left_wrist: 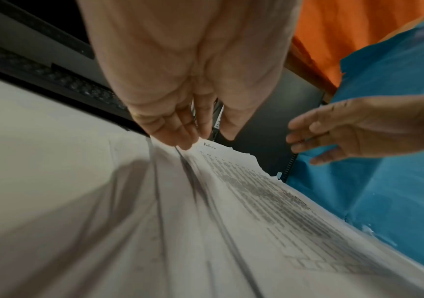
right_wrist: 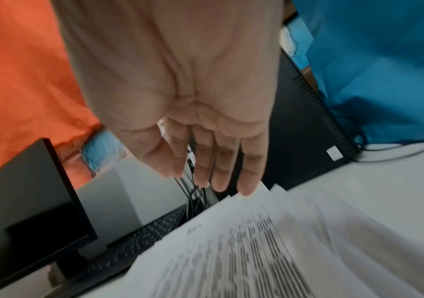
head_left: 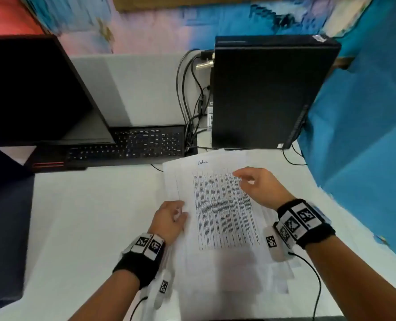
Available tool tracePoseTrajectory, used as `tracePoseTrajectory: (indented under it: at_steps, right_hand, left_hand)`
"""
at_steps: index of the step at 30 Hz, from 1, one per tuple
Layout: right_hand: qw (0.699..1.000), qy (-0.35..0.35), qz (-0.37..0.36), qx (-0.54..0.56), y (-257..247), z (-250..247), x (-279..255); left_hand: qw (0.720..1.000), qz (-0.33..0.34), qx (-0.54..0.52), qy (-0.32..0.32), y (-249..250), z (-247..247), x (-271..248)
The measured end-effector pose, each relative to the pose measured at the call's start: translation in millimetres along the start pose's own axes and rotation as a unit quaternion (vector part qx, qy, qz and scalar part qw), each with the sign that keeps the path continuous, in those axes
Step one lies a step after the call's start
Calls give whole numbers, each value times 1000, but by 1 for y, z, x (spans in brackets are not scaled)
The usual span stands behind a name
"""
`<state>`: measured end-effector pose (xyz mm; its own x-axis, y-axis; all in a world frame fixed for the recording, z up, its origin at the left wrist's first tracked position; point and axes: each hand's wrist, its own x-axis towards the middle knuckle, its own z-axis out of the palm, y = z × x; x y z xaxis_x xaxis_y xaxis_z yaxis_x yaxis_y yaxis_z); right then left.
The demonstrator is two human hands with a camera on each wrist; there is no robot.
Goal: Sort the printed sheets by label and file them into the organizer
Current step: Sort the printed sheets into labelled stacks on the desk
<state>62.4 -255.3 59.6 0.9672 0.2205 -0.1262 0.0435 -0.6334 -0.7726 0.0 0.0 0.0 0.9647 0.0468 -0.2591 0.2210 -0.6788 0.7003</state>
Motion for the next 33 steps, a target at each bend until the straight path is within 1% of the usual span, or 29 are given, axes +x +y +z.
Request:
tracePoseTrajectory:
  at_steps: [2,4,6,8,10,14,18,21,23,25,27,29,33]
  right_hand:
    - [997,-31,60,-45,6,5,-1]
    - [983,-78,124,-107,16,12,-2]
    - [966,-116,158,-169,25,17,0]
    - [961,-127,171,-177,28,18,2]
    - [964,-120,181,-152,31,20,2]
    - [974,-51,205,-88,35,23,4]
    - [970,-23,240,-46,40,27,7]
    - [968,-11,248,-29,44,28,9]
    - [969,14,246,11,48,29,12]
    - [966,47,242,82,55,30,13]
    - [960,64,231,143,60,30,14]
    - [957,72,223,168,64,31,13]
    - [944,63,249,208,73,32,12]
  left_hand:
    - [999,-23,34,-13,6,8,7]
    - [998,-45,46,-26,10,15,11]
    - [998,-66,14,-15,9,22,11]
    - [996,-92,-10,3,9,24,11]
    - [993,-113,-42,13,10,25,11]
    - [991,-114,-53,49,8,27,15]
    - [993,-76,-55,78,5,27,15]
    - [985,-41,-122,112,-4,27,12]
    - [981,-30,-154,117,-11,26,11]
    - [979,-28,-167,115,-14,25,11]
    - [973,-43,-194,120,-12,24,9]
    - [961,-66,-233,132,-9,25,8]
    - [946,-90,-285,127,-6,25,5]
